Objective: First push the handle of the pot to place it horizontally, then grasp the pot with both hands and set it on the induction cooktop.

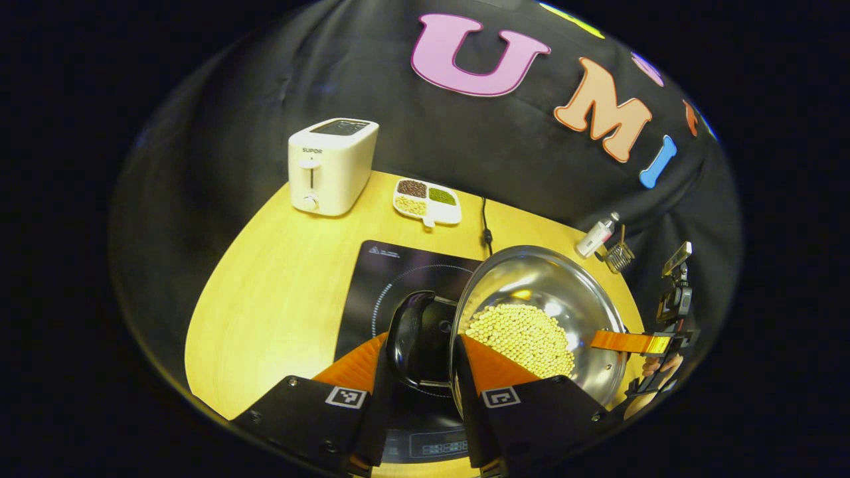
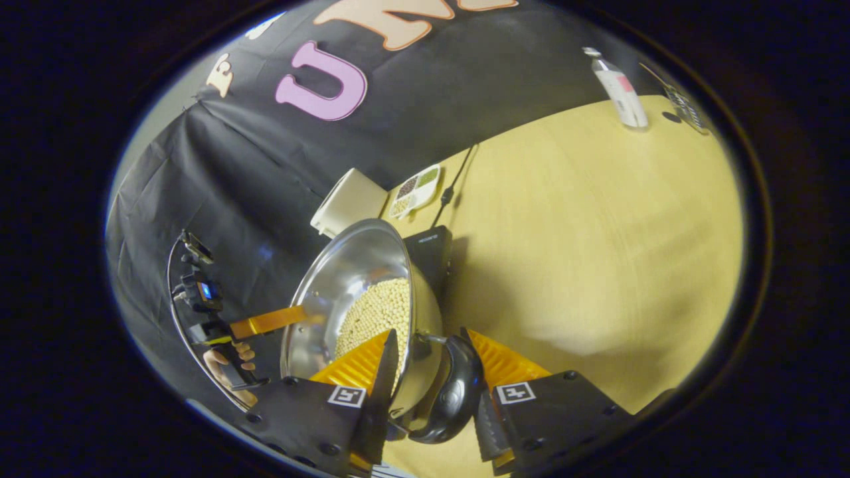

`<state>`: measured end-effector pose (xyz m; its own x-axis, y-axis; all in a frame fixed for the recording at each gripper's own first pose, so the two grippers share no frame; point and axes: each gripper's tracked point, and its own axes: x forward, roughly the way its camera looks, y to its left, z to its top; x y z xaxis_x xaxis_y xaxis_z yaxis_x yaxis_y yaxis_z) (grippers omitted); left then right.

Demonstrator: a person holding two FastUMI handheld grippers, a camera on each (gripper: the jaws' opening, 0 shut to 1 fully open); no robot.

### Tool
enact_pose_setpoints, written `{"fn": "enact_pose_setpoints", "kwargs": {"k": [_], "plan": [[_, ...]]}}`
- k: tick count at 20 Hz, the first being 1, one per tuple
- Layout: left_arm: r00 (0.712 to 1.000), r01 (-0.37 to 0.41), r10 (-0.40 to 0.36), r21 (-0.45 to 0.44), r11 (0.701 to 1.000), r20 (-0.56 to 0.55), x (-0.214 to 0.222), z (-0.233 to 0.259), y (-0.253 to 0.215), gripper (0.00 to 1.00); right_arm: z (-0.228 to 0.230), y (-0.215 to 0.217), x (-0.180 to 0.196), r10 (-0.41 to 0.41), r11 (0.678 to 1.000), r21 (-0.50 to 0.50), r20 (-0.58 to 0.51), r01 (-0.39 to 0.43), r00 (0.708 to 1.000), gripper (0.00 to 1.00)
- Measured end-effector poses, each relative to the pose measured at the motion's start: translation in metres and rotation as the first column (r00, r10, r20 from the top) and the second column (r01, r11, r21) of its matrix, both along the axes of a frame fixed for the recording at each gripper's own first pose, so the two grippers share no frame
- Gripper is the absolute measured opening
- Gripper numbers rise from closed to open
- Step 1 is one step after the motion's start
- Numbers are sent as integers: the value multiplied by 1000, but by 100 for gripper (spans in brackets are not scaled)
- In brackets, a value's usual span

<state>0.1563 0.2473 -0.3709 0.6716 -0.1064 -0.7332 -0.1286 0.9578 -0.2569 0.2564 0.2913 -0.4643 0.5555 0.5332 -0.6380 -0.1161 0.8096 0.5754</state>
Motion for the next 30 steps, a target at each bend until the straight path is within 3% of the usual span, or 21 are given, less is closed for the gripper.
{"fn": "enact_pose_setpoints", "kwargs": {"k": [13, 23, 25, 26, 27, 30], "plan": [[998, -41, 38, 57, 998, 47, 16, -15, 43, 48, -9, 42, 38, -11, 999, 45, 49, 8, 999, 49], [995, -83, 80, 58, 995, 62, 8, -8, 48, 58, -1, 54, 43, -3, 994, 106, 58, -3, 998, 46], [984, -126, 111, 107, 986, 140, 13, 13, 61, 66, 4, 46, 48, -8, 997, 75, 101, 0, 995, 73], [978, -150, 128, 133, 980, 167, 13, 23, 67, 83, 11, 34, 48, -12, 999, 48, 126, 6, 992, 89], [973, -169, 141, 154, 973, 182, 10, 26, 69, 100, 15, 28, 53, -15, 1000, 25, 156, 11, 988, 90], [947, -255, 213, 157, 954, 240, 3, 45, 76, 96, 32, 11, 57, -21, 999, -33, 244, 30, 969, 92]]}}
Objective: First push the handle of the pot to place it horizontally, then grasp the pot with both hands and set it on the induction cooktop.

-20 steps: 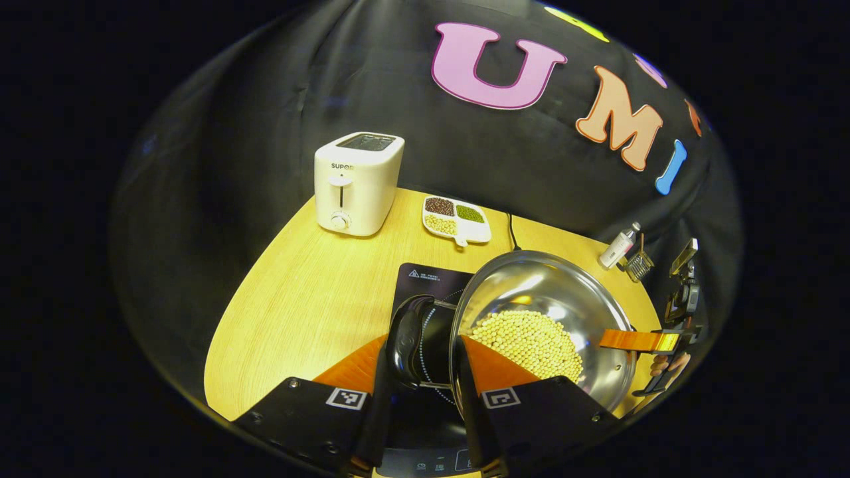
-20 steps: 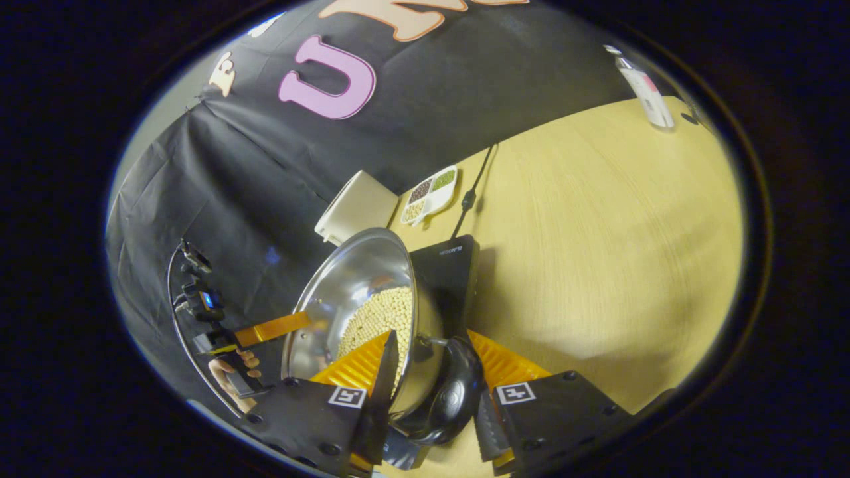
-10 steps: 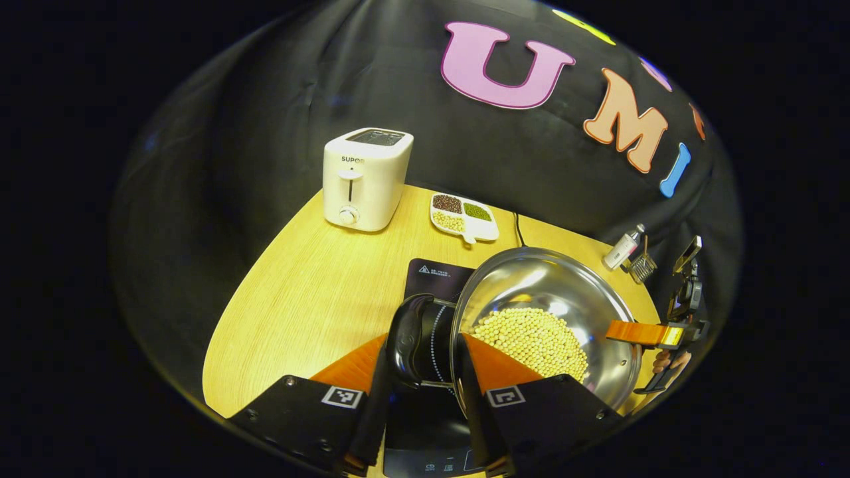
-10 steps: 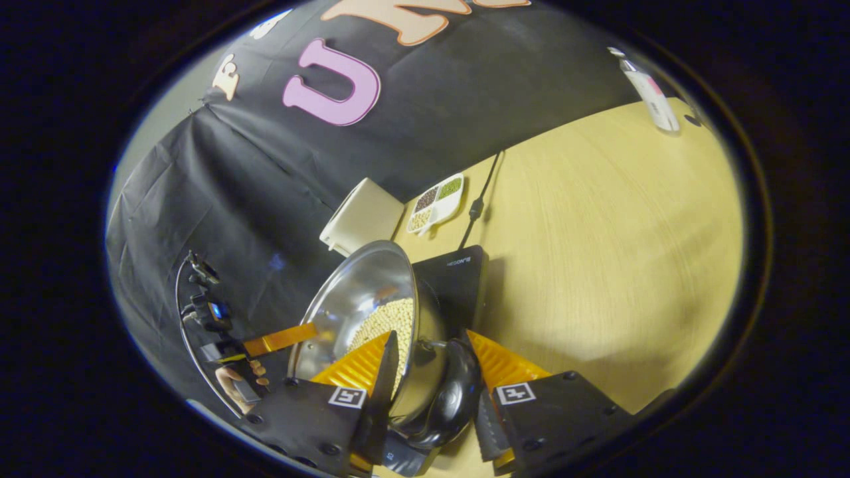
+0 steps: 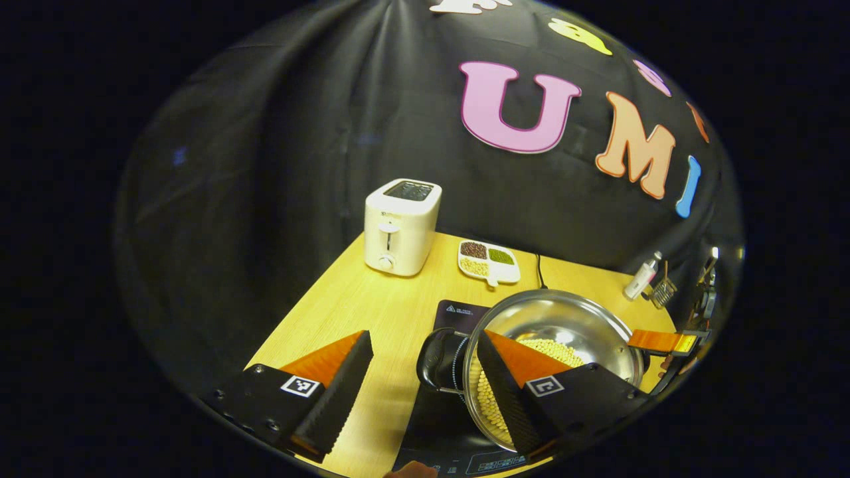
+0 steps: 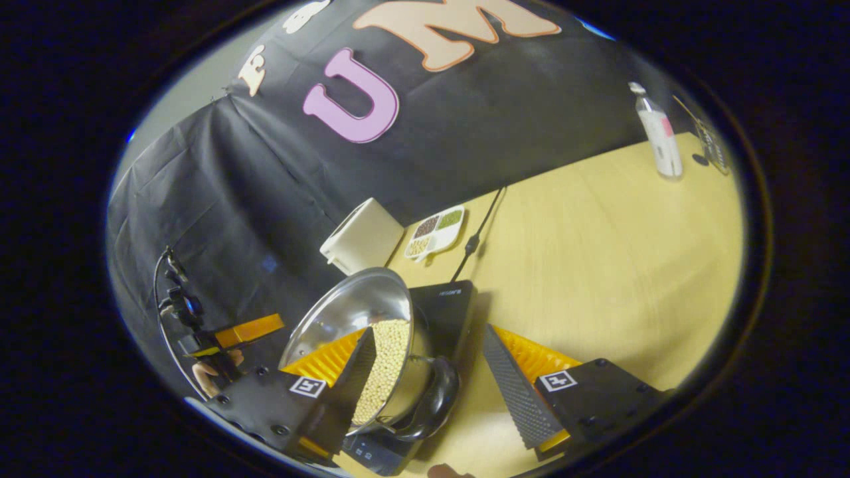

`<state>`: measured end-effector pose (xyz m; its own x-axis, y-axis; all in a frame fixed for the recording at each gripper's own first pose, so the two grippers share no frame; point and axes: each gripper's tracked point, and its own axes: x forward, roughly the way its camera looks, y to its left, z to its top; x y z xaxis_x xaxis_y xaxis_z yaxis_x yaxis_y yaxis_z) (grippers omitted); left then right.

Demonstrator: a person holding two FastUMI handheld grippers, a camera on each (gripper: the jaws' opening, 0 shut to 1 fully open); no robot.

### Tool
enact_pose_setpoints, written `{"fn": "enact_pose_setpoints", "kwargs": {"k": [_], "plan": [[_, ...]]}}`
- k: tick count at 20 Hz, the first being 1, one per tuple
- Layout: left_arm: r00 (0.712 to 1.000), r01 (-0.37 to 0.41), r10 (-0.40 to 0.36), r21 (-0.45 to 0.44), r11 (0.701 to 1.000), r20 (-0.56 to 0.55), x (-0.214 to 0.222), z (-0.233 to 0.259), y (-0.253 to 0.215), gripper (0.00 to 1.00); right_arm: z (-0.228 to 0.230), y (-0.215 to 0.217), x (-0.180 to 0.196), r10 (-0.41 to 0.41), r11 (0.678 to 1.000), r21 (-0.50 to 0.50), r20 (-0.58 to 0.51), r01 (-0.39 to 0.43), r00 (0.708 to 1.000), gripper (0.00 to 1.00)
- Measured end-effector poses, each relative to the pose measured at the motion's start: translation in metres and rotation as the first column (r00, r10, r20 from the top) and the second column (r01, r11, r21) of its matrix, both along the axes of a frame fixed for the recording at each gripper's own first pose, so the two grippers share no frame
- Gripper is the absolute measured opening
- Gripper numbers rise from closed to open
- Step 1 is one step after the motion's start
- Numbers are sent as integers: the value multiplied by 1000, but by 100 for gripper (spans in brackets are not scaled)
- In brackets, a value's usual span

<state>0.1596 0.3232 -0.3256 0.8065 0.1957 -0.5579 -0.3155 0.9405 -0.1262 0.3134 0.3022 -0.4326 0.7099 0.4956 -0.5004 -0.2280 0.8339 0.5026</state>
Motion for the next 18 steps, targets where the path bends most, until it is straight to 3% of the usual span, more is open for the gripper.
{"fn": "enact_pose_setpoints", "kwargs": {"k": [4, 8, 9, 14, 15, 16, 18], "plan": [[994, -62, 61, 13, 998, 88, -12, 22, -3, 97, 33, -30, 8, -25, 996, -83, 146, 38, 989, 92], [979, -97, 86, 53, 994, 183, -16, 54, -16, 97, 82, -60, 12, -48, 990, -112, 279, 82, 959, 91], [977, -97, 83, 61, 993, 198, -15, 59, -24, 97, 94, -74, 15, -61, 987, -125, 311, 104, 948, 100], [961, -65, 40, 83, 994, 274, -2, 88, -72, 97, 143, -119, 10, -79, 971, -168, 447, 171, 891, 99], [958, -53, 25, 89, 995, 285, 1, 93, -84, 97, 147, -124, 8, -73, 970, -174, 458, 170, 886, 99], [955, -39, 10, 93, 995, 295, 6, 98, -96, 97, 150, -130, 4, -67, 969, -179, 463, 168, 884, 91], [948, -18, -14, 95, 995, 319, 14, 107, -121, 97, 154, -139, 2, -59, 969, -184, 474, 165, 878, 92]]}}
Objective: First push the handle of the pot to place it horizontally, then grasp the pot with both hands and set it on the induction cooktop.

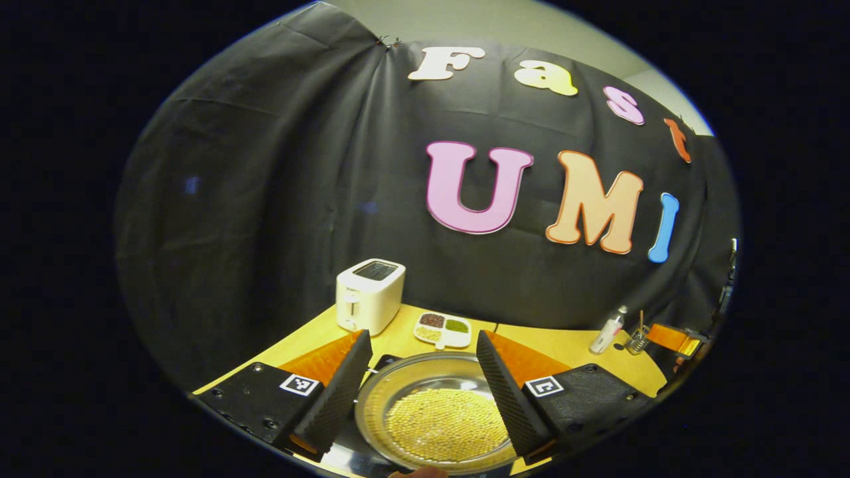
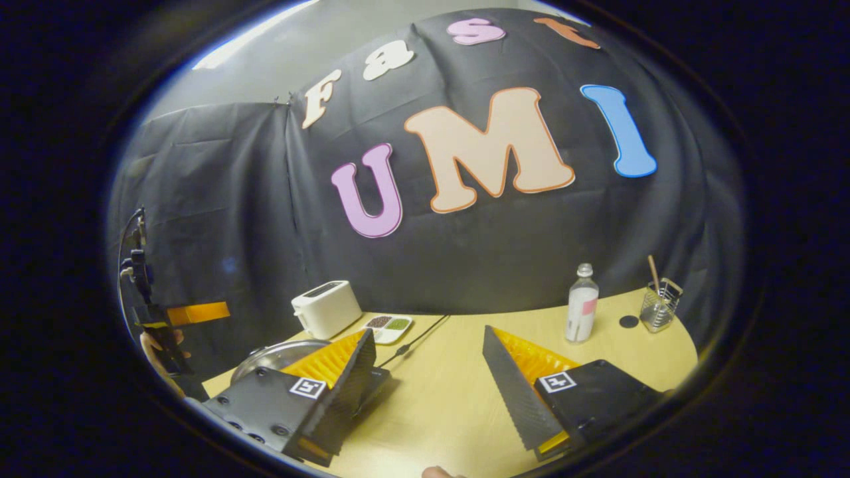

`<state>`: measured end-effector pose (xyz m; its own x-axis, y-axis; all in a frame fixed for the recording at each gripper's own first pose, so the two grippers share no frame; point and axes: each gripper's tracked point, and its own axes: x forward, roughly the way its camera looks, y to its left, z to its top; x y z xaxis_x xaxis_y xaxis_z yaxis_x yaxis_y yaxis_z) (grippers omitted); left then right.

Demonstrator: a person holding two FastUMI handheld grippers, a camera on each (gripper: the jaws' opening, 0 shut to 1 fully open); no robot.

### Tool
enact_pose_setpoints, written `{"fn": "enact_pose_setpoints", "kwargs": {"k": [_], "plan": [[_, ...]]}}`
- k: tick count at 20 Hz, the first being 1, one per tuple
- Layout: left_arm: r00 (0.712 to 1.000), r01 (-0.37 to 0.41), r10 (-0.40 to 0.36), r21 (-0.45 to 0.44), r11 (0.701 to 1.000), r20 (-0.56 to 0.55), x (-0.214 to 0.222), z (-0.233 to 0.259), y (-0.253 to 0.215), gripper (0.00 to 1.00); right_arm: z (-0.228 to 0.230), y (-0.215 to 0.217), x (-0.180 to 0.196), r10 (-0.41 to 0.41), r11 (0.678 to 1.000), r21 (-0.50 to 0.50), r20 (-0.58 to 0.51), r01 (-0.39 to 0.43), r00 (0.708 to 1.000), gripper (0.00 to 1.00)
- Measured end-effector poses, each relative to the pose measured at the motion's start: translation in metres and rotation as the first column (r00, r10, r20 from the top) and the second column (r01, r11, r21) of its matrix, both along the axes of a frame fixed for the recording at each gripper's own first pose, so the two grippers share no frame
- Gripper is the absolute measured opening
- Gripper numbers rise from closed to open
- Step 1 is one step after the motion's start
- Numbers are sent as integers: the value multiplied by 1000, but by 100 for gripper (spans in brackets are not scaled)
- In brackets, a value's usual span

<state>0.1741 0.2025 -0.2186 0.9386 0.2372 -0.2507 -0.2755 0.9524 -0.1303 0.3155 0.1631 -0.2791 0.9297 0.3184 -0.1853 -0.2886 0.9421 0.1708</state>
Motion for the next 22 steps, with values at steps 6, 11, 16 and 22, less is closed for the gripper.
{"fn": "enact_pose_setpoints", "kwargs": {"k": [6, 11, 16, 22], "plan": [[996, 55, -56, 17, 998, 68, 22, 16, -73, 97, 26, -44, 4, -68, 996, -43, 83, 72, 994, 92], [987, 123, -126, 34, 992, 103, 47, 24, -135, 97, 42, -79, 3, -128, 988, -64, 128, 137, 983, 91], [968, 195, -200, 47, 980, 150, 63, 28, -196, 97, 49, -118, 4, -214, 968, -101, 150, 230, 965, 92], [959, 214, -229, 105, 971, 168, 73, 20, -227, 97, 58, -151, -1, -292, 940, -124, 190, 318, 937, 92]]}}
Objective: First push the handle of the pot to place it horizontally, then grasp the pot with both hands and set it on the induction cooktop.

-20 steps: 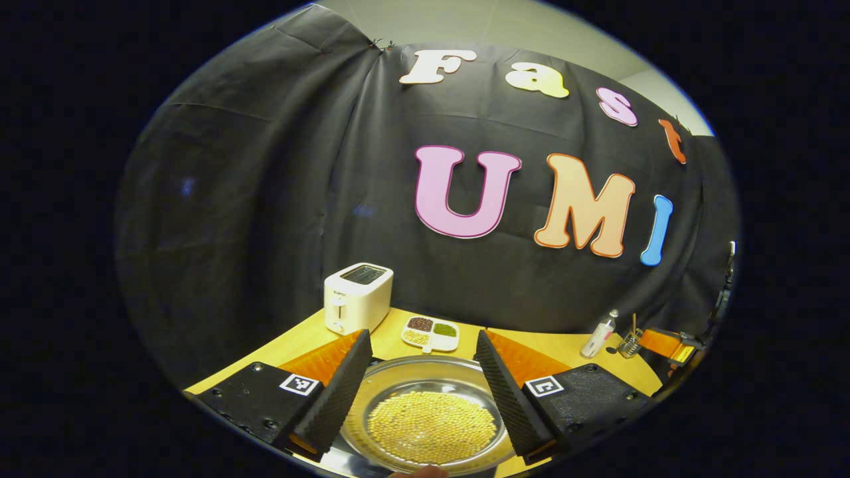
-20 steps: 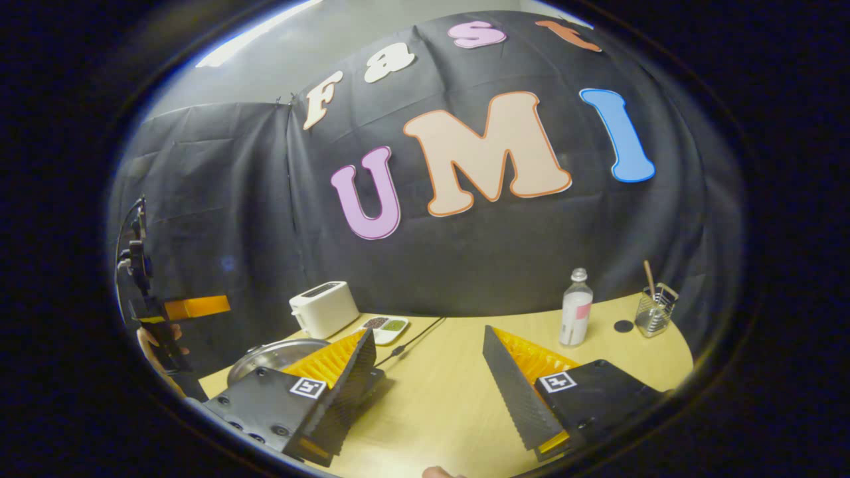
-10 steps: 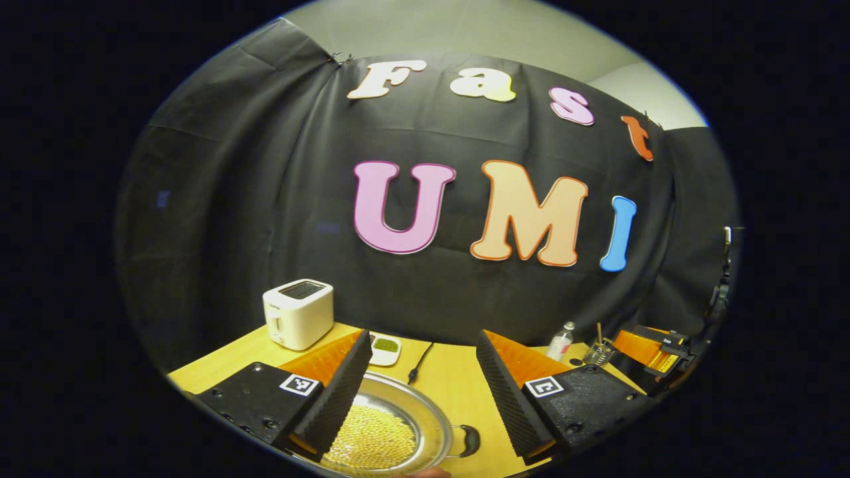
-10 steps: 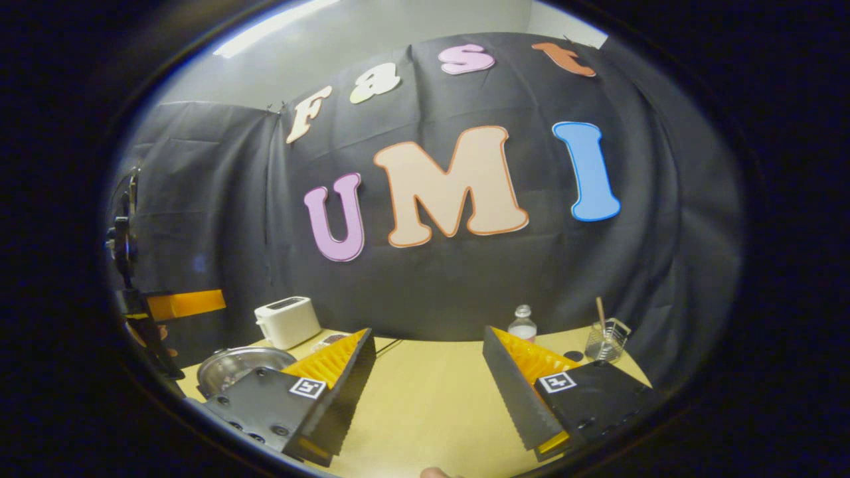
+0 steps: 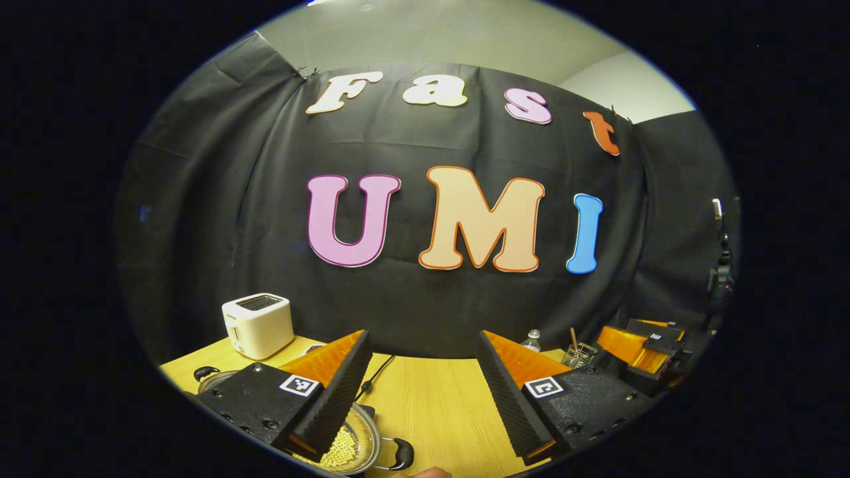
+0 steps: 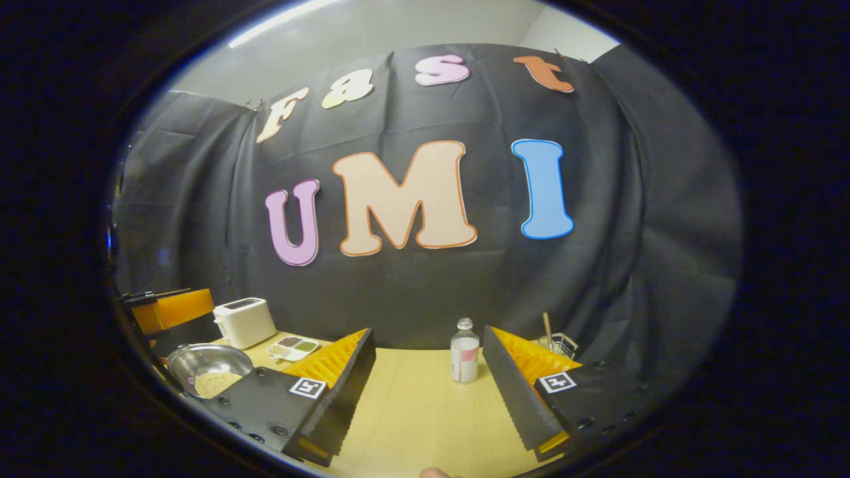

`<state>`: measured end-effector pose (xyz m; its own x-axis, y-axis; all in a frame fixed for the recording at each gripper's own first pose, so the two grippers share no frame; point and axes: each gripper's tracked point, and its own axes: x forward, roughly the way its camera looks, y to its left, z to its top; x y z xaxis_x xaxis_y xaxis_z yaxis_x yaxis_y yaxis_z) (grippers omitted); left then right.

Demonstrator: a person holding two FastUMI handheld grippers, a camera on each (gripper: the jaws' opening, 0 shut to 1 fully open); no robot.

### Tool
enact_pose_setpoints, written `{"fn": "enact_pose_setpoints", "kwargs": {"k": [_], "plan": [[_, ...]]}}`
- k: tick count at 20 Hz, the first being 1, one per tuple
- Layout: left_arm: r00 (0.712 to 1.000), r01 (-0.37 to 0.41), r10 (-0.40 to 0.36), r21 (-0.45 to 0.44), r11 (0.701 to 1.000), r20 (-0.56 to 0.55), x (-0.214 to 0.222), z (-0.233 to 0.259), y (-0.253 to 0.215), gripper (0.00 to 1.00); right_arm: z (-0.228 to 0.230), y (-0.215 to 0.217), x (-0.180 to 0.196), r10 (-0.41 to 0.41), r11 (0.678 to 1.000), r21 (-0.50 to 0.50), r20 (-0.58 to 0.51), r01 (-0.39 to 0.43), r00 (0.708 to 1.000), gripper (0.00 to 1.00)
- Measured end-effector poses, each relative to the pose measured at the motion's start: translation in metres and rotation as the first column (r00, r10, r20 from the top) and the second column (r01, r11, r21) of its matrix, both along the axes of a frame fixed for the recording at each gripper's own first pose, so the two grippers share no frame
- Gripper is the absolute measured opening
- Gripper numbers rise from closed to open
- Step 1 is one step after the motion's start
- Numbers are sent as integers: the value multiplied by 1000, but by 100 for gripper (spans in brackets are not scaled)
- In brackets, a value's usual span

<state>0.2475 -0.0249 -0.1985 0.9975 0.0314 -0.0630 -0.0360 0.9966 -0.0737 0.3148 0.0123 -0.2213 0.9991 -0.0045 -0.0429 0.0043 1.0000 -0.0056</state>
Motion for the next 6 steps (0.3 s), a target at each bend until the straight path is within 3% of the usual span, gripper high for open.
{"fn": "enact_pose_setpoints", "kwargs": {"k": [1, 5, 6], "plan": [[1000, 12, -12, 3, 1000, -3, -1, -3, -6, 93, 2, -3, -1, -13, 1000, -17, 4, 13, 1000, 92], [999, 44, -44, -12, 999, -5, 4, -11, -16, 97, 9, 3, -9, -1, 1000, -10, 20, 1, 1000, 92], [999, 43, -43, -14, 999, -2, 6, -9, -15, 93, 11, 4, -9, 1, 1000, -9, 23, -1, 1000, 92]]}}
